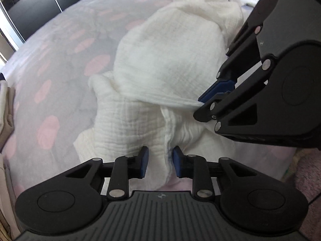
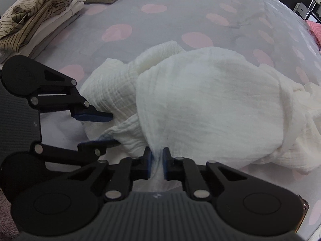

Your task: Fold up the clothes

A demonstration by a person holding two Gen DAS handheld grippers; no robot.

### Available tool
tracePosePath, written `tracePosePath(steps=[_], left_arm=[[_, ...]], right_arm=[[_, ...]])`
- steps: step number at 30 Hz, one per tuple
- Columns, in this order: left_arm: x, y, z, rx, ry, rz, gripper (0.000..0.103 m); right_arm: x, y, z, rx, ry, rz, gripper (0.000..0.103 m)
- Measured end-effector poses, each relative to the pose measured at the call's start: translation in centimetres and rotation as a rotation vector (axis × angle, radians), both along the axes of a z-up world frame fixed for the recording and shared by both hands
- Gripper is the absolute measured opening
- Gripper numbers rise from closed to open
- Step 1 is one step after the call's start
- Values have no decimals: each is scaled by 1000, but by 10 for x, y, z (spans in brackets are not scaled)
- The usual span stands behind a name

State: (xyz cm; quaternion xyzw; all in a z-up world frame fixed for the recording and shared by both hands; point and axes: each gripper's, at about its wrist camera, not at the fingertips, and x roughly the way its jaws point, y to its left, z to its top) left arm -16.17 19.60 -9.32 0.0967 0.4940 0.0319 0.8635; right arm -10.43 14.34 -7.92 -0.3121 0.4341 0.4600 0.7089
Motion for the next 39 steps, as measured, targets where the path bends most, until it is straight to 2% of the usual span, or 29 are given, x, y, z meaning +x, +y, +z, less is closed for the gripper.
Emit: tracePosePath(steps=[3, 7, 8, 10, 13, 16, 21, 24, 29, 34, 36, 39], left_arm=[[1, -4, -4, 31, -34, 19, 24], [7, -8, -12, 25, -18, 53, 23], [10, -7, -13, 22, -2, 57, 22], [13, -5, -14, 42, 12, 65, 14], [14, -1, -6, 47, -8, 87, 5], [14, 14, 13, 24, -75, 151, 2], [15, 59, 53, -31, -215, 343, 2], [6, 83, 68, -32, -281, 441, 1], [-4, 108, 97, 28, -417, 584, 1], [-25, 128, 133, 165, -588, 731, 1], [-30, 139, 143, 197, -618, 785, 1], [-36, 151, 146, 234, -617, 849, 1]], right_arm=[[-1, -7, 1, 45, -44, -28, 27], [-4, -7, -4, 51, -61, -21, 27], [-5, -7, -5, 50, -69, -22, 26], [-6, -7, -6, 48, -86, -25, 11], [-5, -10, 0, 57, -109, -42, 6], [3, -16, 13, 73, -145, -88, 5], [32, -34, 34, 101, -196, -242, 5], [50, -45, 46, 118, -226, -334, 5], [79, -64, 67, 146, -277, -488, 4], [100, -82, 83, 162, -364, -640, 4], [107, -89, 88, 168, -404, -700, 4], [118, -100, 97, 175, -464, -791, 4]])
